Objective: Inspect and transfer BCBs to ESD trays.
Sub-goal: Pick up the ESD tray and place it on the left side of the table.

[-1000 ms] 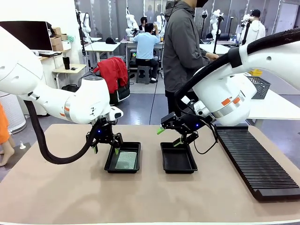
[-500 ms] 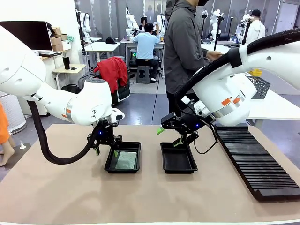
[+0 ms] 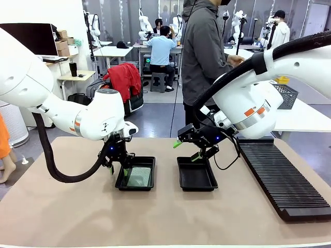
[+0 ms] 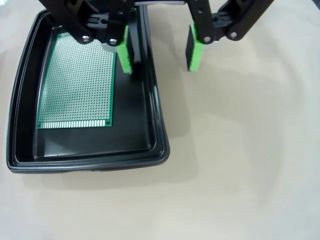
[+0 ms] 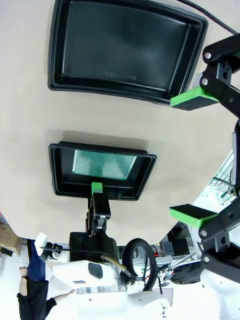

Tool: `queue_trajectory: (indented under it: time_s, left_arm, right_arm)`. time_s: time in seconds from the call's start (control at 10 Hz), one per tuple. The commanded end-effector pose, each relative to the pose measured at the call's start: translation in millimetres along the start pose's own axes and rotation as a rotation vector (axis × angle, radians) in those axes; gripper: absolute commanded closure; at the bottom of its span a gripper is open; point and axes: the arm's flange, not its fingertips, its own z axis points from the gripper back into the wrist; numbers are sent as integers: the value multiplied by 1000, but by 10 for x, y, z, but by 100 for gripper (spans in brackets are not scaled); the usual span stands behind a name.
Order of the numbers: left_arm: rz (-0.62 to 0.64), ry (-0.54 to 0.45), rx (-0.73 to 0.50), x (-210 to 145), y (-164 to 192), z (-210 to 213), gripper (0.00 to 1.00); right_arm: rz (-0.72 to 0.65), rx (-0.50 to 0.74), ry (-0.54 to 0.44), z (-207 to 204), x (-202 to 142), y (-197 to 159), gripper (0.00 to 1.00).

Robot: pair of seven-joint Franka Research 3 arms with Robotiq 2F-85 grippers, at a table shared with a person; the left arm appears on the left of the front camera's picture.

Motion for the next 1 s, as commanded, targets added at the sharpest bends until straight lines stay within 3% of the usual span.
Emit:
queue_trajectory:
  time_s: [0.0,0.1,0.2,0.3,0.4,0.5,0.6,0.9]
  left_arm:
    - [28,-23,23,37,-39,-44,59]
    - [31,-24,18,35,-40,-38,59]
    - [39,-29,15,36,-44,-50,70]
    - [47,-35,13,48,-53,-41,71]
    - [61,-46,6,59,-44,-34,82]
    - [61,-40,-1,60,-39,-35,82]
    - [60,-36,-1,55,-44,-61,93]
    - [60,-32,-7,43,-53,-47,100]
  right_arm:
    - [-12,-22,-2,23,2,31,0]
    - [-12,-22,-2,23,2,31,0]
    - [-12,-22,-2,23,2,31,0]
    - [-12,-22,-2,23,2,31,0]
    - [-12,-22,-2,23,2,31,0]
    - [-12,-22,-2,23,2,31,0]
    - [-12,-22,-2,23,2,31,0]
    - [-12,-22,-2,23,2,31,0]
